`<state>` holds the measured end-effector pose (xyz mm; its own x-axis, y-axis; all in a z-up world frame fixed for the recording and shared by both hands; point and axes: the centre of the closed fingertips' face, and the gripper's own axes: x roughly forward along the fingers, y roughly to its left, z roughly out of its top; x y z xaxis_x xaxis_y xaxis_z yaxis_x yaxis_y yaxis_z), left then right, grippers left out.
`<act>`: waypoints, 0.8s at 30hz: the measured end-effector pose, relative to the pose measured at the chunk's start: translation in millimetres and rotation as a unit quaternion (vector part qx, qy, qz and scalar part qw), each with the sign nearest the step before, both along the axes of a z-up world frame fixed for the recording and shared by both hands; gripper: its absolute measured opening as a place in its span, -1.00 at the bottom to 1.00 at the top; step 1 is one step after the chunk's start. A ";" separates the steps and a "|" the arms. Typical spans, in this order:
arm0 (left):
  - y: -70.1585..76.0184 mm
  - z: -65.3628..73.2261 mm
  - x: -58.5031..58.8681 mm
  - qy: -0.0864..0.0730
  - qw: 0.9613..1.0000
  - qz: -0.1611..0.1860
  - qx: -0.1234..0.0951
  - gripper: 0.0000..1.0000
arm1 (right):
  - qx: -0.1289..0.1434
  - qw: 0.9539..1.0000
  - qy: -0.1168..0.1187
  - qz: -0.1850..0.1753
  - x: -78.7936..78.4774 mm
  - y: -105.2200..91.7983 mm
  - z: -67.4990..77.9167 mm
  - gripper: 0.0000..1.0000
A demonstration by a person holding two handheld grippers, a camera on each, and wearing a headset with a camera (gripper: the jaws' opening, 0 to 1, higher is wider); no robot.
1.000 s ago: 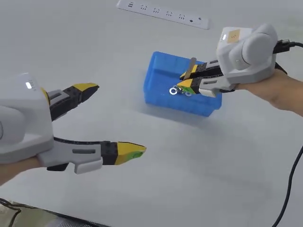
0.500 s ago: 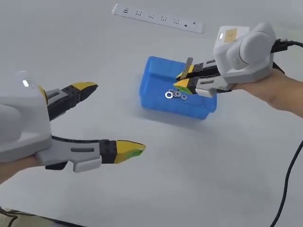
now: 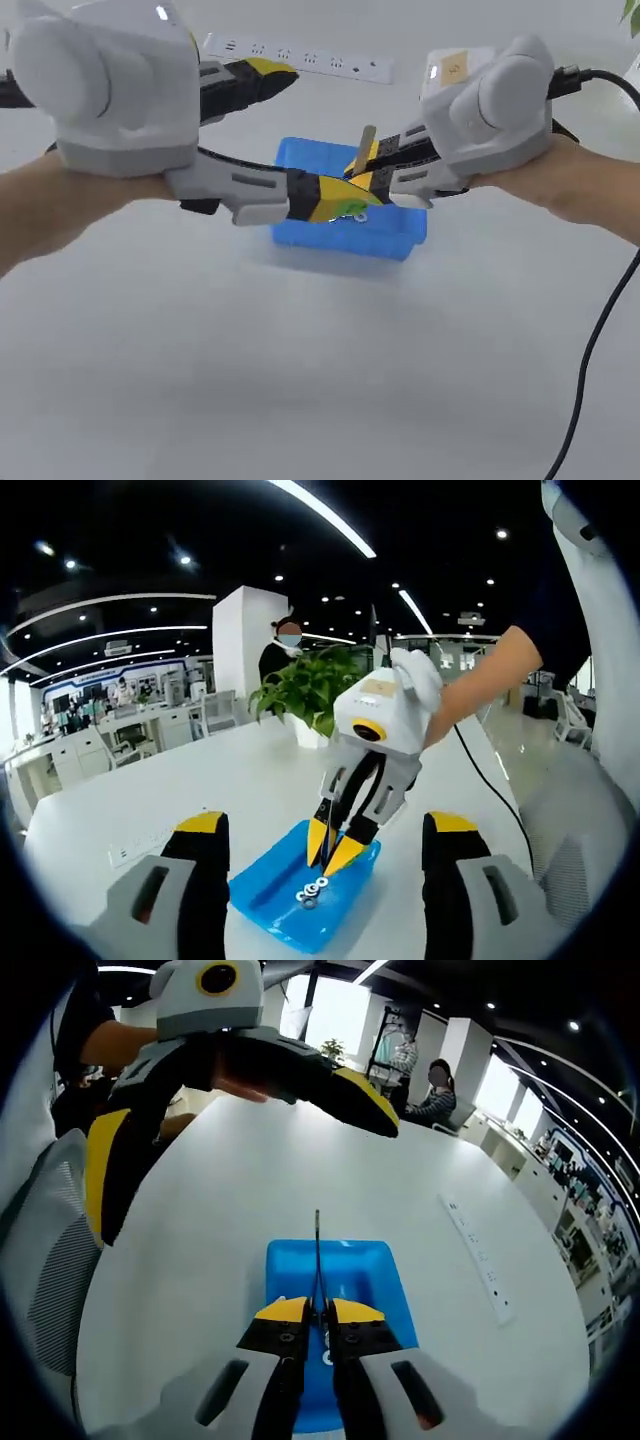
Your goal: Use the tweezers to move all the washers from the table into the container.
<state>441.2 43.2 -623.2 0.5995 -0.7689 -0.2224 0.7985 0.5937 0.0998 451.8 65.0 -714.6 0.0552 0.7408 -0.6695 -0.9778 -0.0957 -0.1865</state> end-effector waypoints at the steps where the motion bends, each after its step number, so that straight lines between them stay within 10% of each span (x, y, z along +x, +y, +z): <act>1: 0.1 -2.1 5.0 0.001 1.000 -0.009 0.001 0.45 | 0.000 1.000 -0.002 0.005 -2.6 -0.4 2.9 -0.84; 10: -17.0 -1.0 -1.0 -0.001 0.996 -0.079 0.039 -0.51 | -0.010 1.000 -0.007 0.025 -10.9 -6.6 6.3 -0.84; 24: -11.2 -3.1 -17.8 -0.011 0.987 -0.126 0.102 -0.89 | -0.022 0.999 -0.010 0.048 -21.1 -9.1 11.1 -0.84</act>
